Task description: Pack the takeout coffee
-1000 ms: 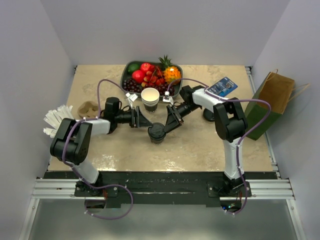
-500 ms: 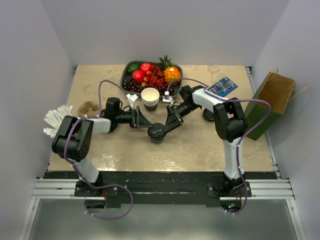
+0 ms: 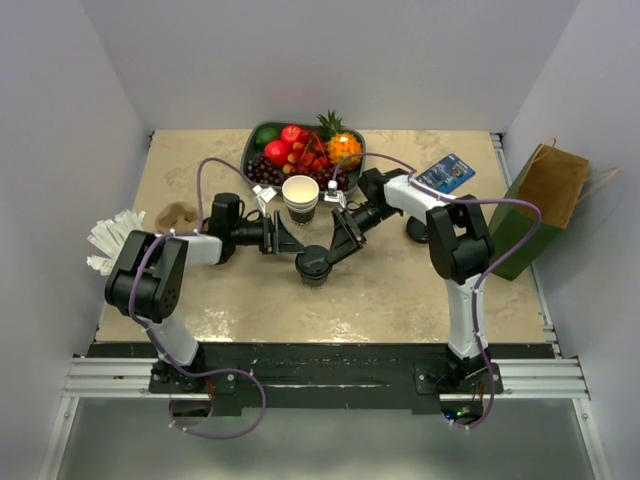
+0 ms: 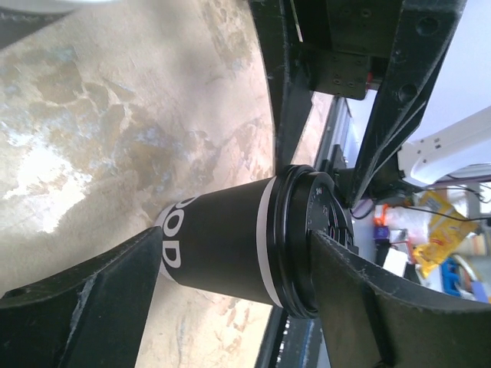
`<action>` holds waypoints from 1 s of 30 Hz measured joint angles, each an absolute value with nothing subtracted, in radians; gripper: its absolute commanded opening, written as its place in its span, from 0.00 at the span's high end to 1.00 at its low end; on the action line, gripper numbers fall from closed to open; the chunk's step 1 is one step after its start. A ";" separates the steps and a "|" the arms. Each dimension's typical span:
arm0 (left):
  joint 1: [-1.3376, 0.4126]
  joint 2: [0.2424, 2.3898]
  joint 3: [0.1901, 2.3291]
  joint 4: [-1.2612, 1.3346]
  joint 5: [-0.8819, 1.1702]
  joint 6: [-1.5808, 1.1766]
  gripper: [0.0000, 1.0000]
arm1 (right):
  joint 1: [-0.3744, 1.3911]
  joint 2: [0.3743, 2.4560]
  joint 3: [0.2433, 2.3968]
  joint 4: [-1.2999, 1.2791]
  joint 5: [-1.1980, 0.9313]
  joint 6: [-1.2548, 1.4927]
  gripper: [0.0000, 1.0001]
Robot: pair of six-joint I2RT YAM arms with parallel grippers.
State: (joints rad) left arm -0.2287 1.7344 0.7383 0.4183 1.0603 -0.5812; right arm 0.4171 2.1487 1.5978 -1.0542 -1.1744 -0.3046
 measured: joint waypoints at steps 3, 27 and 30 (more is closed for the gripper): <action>-0.229 1.719 0.738 0.419 1.046 -0.562 0.18 | 0.417 2.147 1.603 -1.045 -1.165 -0.320 0.39; -0.229 1.639 0.791 0.165 1.007 -0.309 0.00 | 0.412 2.137 1.646 -0.979 -1.102 -0.308 0.29; -0.228 1.634 0.824 0.113 0.975 -0.260 0.00 | 0.408 2.118 1.657 -0.959 -1.073 -0.319 0.26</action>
